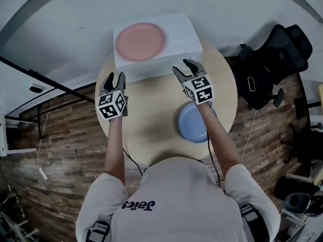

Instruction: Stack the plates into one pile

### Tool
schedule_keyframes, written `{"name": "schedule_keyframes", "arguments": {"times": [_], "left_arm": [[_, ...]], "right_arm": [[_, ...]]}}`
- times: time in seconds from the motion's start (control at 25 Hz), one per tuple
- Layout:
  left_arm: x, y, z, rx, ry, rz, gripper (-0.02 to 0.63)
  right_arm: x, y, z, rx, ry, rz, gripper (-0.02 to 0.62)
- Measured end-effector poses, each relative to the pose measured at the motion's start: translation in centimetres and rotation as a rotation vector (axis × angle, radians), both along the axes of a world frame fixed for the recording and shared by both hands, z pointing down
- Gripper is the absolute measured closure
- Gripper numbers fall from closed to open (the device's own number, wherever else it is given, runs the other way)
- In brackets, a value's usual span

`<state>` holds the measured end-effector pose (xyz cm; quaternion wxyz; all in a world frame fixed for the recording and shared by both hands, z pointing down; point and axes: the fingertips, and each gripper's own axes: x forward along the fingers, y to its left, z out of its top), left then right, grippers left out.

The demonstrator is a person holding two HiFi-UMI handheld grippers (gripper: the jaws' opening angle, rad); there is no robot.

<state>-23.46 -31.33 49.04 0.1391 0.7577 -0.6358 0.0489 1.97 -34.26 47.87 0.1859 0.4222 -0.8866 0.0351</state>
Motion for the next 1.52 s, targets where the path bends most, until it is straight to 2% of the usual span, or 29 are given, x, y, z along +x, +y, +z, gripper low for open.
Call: {"name": "schedule_keyframes", "arguments": {"times": [0.12,0.28,0.4,0.64,0.8,0.92,1.04,1.16,1.36,1.52], "left_arm": [[-2.0,-2.3,-1.0,-0.002,0.024,0.023,0.436],[-2.2,-5.2,-1.8,-0.069,0.202,0.141,0.436],[-2.2,-7.0,-1.5,-0.120,0.251,0.173,0.436],[-2.8,-10.3,0.5,-0.227,0.220,0.125,0.436],[-2.2,-12.0,1.4,-0.267,0.251,0.142,0.436],[-1.8,-12.6,2.1,-0.292,0.255,0.148,0.436],[-1.9,-12.9,2.6,-0.320,0.275,0.134,0.442],[-1.8,-13.1,2.4,-0.333,0.290,0.131,0.474],[-1.6,-12.7,2.4,-0.358,0.275,0.109,0.483],[-1.2,-11.6,2.4,-0.356,0.303,0.101,0.488]], "right_arm": [[-1.7,-2.8,-0.8,-0.015,-0.019,-0.047,0.376],[-3.3,-6.5,-1.6,-0.107,-0.108,-0.071,0.376],[-4.1,-9.3,-1.7,-0.119,-0.073,-0.066,0.376],[-5.5,-13.8,-0.1,-0.220,-0.079,-0.035,0.376],[-5.7,-15.4,1.7,-0.305,-0.083,0.026,0.377],[-5.6,-15.8,3.0,-0.352,-0.067,0.058,0.416],[-5.8,-16.0,3.4,-0.359,-0.044,0.064,0.465],[-5.9,-16.1,3.1,-0.361,-0.028,0.062,0.468],[-5.7,-15.7,2.9,-0.367,-0.043,0.085,0.488],[-5.2,-14.5,2.6,-0.363,-0.063,0.095,0.493]]}}
